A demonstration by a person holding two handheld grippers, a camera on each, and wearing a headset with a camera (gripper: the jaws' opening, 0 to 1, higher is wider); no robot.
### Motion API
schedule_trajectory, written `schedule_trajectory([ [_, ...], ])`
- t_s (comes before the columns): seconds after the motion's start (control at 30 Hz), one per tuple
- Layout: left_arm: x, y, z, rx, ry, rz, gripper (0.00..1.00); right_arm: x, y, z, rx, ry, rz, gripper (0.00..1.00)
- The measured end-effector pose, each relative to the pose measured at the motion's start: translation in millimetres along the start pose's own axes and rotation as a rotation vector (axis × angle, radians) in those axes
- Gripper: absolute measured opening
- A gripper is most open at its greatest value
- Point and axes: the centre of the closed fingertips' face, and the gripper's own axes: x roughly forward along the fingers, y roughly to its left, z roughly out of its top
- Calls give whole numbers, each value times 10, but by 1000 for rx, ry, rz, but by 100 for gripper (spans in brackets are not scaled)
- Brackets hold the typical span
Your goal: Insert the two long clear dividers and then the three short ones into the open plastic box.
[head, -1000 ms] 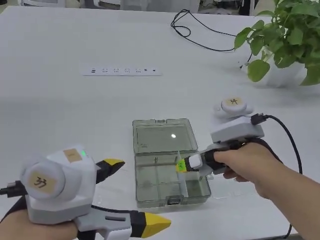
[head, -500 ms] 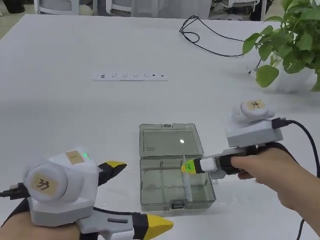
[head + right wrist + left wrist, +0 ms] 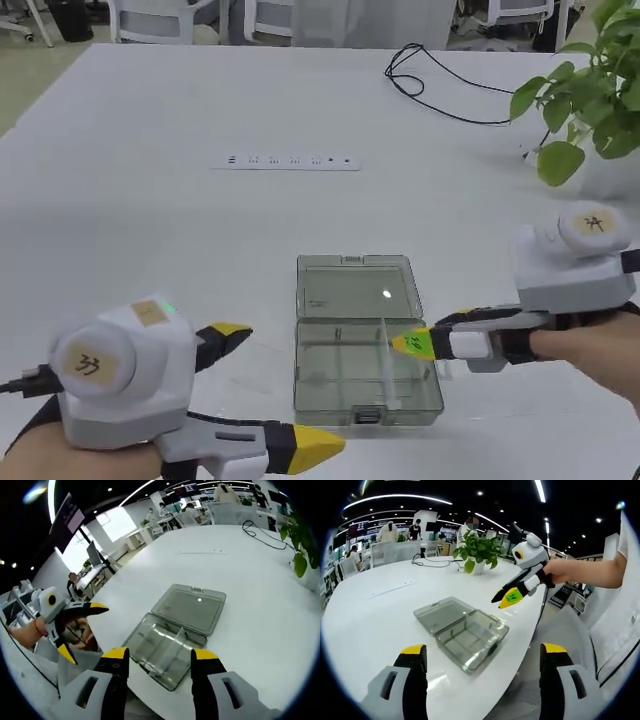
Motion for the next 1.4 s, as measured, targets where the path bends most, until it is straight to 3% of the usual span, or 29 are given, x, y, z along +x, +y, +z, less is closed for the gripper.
schedule_trajectory([
  [0.13, -24, 68, -9, -11, 5, 28, 94, -81, 28, -52, -39, -10, 23, 55],
  [0.2, -28, 89, -3, -16, 3, 35, 94, -124, -44, -90, -51, -10, 30, 58],
  [0.33, -34, 135, -6, -26, 6, 54, 93, -193, -34, -142, -161, -21, 48, 66],
  [0.4, -35, 163, -30, -32, 16, 65, 93, -225, -24, -192, -218, -13, 58, 70],
  [0.67, -36, 292, -190, -78, 70, 112, 89, -316, -22, -312, -309, -33, 93, 79],
  [0.93, -20, 503, -472, -134, 181, 184, 81, -387, -97, -436, -349, -65, 112, 84],
  [0.97, -22, 524, -558, -159, 225, 199, 80, -395, -110, -446, -351, -68, 112, 84],
  [1.07, 31, 581, -615, -162, 229, 211, 78, -419, -143, -481, -359, -78, 111, 84],
  [1.23, 47, 658, -812, -212, 313, 250, 74, -426, -162, -528, -367, -92, 118, 85],
  [1.4, 66, 740, -906, -226, 346, 284, 70, -426, -163, -561, -369, -95, 121, 85],
])
